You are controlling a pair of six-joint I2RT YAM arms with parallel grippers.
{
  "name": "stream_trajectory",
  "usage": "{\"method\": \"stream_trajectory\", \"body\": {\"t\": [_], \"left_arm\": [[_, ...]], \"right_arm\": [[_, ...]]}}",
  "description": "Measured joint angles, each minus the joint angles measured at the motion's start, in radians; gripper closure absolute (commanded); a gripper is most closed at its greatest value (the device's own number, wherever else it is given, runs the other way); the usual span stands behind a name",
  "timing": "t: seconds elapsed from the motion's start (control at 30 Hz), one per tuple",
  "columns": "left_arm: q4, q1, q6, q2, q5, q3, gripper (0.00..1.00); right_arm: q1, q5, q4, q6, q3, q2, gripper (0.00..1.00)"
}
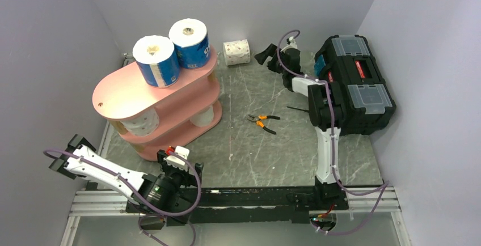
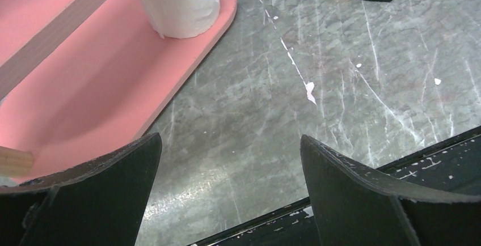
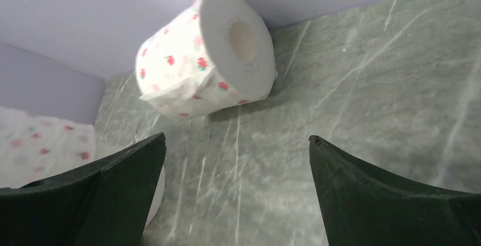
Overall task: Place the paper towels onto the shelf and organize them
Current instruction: Pick up the paper towel from the center of the board.
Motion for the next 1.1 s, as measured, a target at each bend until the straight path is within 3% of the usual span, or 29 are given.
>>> {"method": "stream_trajectory", "body": {"t": [0.27,0.43,0.67,1.1], "left_arm": [[-0.019,0.000,-0.034,0.037,-0.001,-0.005,0.01],[-0.038,0.000,-0.069,0.130,-0.002,-0.003,0.01],[-0.051,0.000,-0.134,0.142,-0.002,-0.007,0.01],[-0.056,0.000,-0.170,0.136,-0.003,-0.021,0.01]], "right_arm": [[-0.003,-0.078,0.048,0.095,0.328,0.308,0.00],[-0.007,-0.093,0.104,0.160,0.495,0.433,0.00],[-0.014,-0.141,0.102,0.204,0.751,0.587,0.00],[0.026,-0.223,0.077,0.214,0.785,0.599,0.01]]}}
